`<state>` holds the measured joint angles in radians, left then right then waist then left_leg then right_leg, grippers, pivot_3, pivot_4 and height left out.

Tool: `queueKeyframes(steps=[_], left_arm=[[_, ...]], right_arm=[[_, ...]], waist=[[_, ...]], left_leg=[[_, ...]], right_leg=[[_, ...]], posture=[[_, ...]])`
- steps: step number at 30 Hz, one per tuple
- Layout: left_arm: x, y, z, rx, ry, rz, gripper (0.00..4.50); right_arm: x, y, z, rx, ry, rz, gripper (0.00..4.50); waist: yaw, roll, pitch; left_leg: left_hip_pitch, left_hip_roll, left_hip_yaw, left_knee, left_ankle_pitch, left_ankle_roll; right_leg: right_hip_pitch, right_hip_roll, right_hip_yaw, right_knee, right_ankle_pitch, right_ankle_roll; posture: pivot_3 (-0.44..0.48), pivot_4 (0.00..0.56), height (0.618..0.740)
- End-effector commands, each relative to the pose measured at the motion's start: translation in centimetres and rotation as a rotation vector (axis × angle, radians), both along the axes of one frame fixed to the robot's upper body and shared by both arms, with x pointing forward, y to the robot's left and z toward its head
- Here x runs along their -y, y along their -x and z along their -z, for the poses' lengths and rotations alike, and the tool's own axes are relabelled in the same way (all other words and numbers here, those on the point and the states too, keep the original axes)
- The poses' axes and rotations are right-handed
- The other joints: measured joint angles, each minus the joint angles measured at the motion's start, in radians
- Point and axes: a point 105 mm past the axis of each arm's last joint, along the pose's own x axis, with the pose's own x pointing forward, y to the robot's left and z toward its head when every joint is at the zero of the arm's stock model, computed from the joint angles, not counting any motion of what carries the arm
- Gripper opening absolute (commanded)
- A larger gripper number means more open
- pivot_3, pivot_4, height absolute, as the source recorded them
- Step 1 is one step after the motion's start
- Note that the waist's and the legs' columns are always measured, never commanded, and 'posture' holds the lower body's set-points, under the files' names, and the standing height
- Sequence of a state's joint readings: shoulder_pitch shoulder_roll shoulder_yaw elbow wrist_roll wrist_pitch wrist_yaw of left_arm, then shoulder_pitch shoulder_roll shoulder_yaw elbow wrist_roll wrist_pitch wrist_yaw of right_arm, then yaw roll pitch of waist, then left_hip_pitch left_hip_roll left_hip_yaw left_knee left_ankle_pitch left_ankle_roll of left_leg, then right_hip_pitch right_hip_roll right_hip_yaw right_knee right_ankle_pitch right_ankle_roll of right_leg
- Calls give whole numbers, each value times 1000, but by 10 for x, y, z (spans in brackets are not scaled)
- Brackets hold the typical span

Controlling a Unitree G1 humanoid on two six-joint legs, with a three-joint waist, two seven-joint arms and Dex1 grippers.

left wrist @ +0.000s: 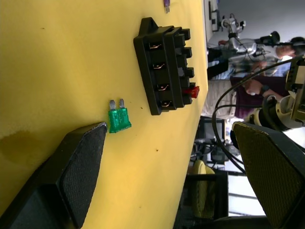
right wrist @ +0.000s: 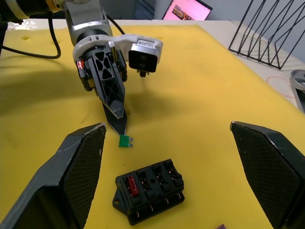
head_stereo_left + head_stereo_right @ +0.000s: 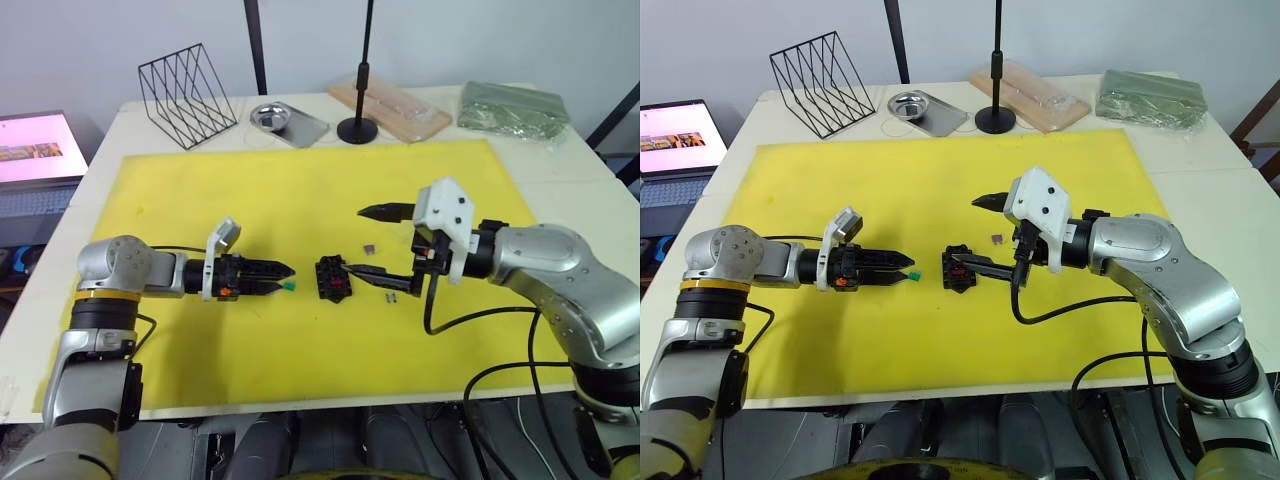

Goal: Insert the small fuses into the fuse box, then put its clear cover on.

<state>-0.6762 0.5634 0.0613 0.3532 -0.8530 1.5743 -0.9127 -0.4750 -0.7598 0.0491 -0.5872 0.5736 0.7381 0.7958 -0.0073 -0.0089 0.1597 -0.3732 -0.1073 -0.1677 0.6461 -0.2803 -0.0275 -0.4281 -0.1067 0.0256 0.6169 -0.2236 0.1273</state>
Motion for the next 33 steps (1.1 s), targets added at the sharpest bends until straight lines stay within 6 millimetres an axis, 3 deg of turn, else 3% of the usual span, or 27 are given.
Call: queueKeyframes(steps=[1, 5, 15, 18, 22, 29, 33], left_arm=[[4, 2, 9, -14, -20, 5, 4460], [5, 1, 19, -18, -56, -1, 4460], [18, 0, 24, -42, -16, 13, 4460], [16, -2, 29, -53, -36, -2, 3922], [14, -1, 34, -66, -56, -4, 2625], [6, -2, 46, -81, -109, -32, 2625], [0, -2, 53, -107, -143, -57, 1697]], right_arm=[[0, 6, -11, 50, -5, -11, 4500], [0, 7, -11, 49, -1, -11, 4500], [0, 9, -12, 43, 6, -7, 4500], [0, 10, -12, 44, 8, -6, 4500], [0, 10, -12, 44, 8, -3, 4500], [4, 9, -12, 37, 4, 9, 4500], [4, 8, -10, 33, 4, 8, 4500]], waist=[[0, 0, 0], [2, 0, 0], [24, 1, -1], [23, 1, -1], [21, 1, -1], [20, 1, -1], [19, 2, -2]], left_leg=[[0, 0, 0, 0, 0, 0], [0, 0, 0, 0, 0, 0], [1, -1, 0, 1, -1, 1], [1, -1, 0, 1, -1, 1], [1, -1, 0, 1, -1, 1], [1, -1, 0, 1, -1, 1], [2, -1, 0, 1, -1, 1]], right_leg=[[0, 0, 0, 0, 0, 0], [0, 0, 0, 0, 0, 0], [2, -1, 0, 0, 0, 0], [2, -1, 0, 0, 0, 0], [2, -1, -1, 0, 0, 0], [2, -1, -1, 0, 0, 0], [2, -1, -1, 0, 0, 0]], posture=[[0, 150, 740], [0, 150, 740], [0, 150, 740], [0, 150, 740], [0, 150, 740], [0, 150, 740], [0, 150, 740]])
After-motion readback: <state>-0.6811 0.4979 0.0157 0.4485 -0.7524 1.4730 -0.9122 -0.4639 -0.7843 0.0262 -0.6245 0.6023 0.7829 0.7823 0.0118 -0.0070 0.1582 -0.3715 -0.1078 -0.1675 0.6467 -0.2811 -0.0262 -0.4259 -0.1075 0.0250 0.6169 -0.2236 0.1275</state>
